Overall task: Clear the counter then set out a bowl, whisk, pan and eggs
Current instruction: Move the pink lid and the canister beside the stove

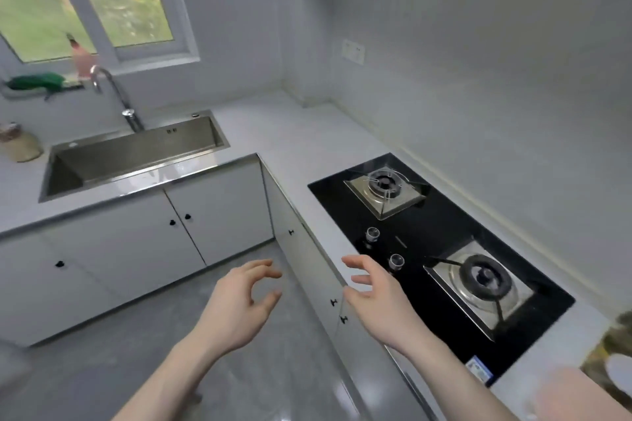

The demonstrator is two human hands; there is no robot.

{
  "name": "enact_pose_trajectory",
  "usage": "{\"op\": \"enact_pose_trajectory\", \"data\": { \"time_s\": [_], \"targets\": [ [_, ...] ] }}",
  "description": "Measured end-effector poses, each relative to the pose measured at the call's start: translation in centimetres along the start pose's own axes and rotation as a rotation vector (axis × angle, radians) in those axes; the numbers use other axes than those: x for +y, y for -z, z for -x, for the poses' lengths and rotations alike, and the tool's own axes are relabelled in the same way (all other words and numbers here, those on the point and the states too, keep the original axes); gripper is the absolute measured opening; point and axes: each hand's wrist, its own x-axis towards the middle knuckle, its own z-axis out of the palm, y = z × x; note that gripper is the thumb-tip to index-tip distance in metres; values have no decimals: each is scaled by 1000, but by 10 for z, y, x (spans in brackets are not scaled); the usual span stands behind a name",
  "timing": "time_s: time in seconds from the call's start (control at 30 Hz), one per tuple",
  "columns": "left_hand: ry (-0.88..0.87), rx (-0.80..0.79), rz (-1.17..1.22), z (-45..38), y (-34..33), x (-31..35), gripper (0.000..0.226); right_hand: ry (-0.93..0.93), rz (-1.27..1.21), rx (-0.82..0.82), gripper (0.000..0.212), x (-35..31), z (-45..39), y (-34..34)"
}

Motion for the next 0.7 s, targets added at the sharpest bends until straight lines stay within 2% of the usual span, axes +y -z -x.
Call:
{"op": "enact_pose_trajectory", "data": {
  "time_s": [0.37, 0.7],
  "targets": [
    [255, 193, -35, 2, 149, -194, 29, 240, 99, -299, 44, -136, -132, -212],
    [507, 373, 13, 20, 221, -295, 25, 355, 151, -539, 42, -217, -219, -324]
  ]
}}
